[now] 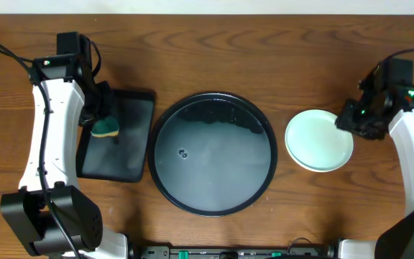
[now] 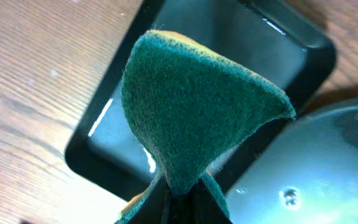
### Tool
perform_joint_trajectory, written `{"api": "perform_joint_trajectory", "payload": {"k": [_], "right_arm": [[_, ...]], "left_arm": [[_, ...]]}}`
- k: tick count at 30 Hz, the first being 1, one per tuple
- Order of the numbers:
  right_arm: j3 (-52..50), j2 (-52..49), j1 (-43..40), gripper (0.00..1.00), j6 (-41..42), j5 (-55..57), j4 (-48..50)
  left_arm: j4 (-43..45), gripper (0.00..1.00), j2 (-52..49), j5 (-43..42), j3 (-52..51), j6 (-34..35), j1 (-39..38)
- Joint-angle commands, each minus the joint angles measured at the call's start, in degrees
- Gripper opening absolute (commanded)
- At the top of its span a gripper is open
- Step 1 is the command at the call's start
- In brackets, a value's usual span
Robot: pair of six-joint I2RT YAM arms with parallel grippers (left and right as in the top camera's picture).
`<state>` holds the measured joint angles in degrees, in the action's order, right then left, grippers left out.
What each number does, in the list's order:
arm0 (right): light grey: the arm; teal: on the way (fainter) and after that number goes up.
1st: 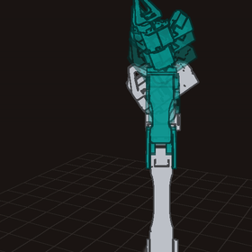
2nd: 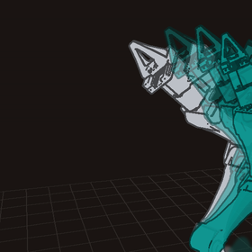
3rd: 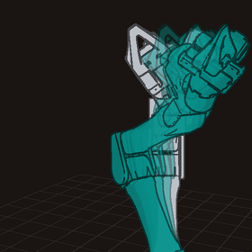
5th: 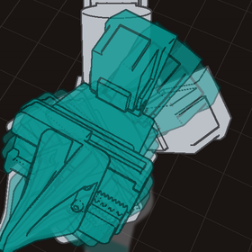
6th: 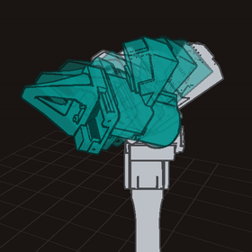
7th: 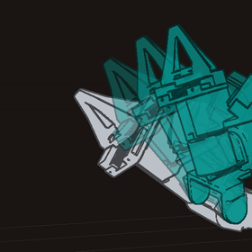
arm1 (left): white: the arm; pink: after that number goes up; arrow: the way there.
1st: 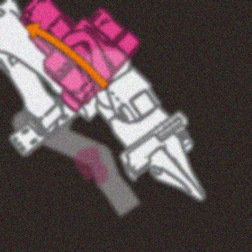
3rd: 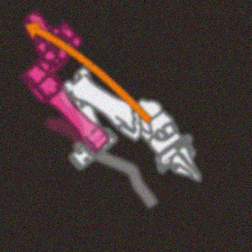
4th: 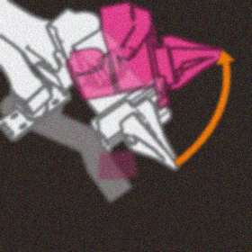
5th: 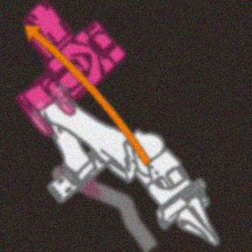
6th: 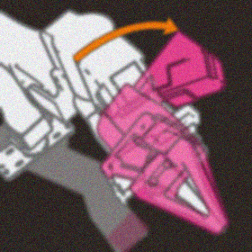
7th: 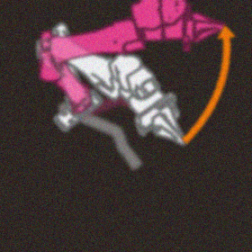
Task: Clean dirty plates on tray and stack at the side
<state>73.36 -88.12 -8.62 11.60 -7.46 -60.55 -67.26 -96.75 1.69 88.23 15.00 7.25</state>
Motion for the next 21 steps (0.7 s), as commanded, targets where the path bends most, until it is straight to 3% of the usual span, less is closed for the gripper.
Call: {"api": "perform_joint_trajectory", "payload": {"k": [1,7,13,19,20,21], "right_arm": [[3.6,0.3,1.9,0.43,-2.7,-3.7,-0.2],[3.9,0.3,5.7,0.45,-2.7,-3.3,1.7],[3.9,0.3,6.1,0.46,-2.7,-3.3,2.0],[3.9,0.3,6.1,0.46,-2.7,-3.3,2.2],[3.9,0.3,6.1,0.46,-2.7,-3.3,2.2],[3.9,0.3,6.1,0.46,-2.7,-3.3,2.2]], "left_arm": [[2.2,0.08,-1.8,2.8,-2.8,-5.2,0.1],[9.1,0.07,-4.0,-0.6,-9.0,-13.2,0.1],[14.1,0.07,-7.0,-1.7,-12.3,-13.6,0.1],[15.6,0.08,-11.8,-10.4,-12.3,-18.3,0.1],[15.6,0.09,-12.5,-11.2,-12.3,-18.2,0.1],[15.6,0.17,-13.0,-11.7,-12.3,-18.2,0.1]]}}
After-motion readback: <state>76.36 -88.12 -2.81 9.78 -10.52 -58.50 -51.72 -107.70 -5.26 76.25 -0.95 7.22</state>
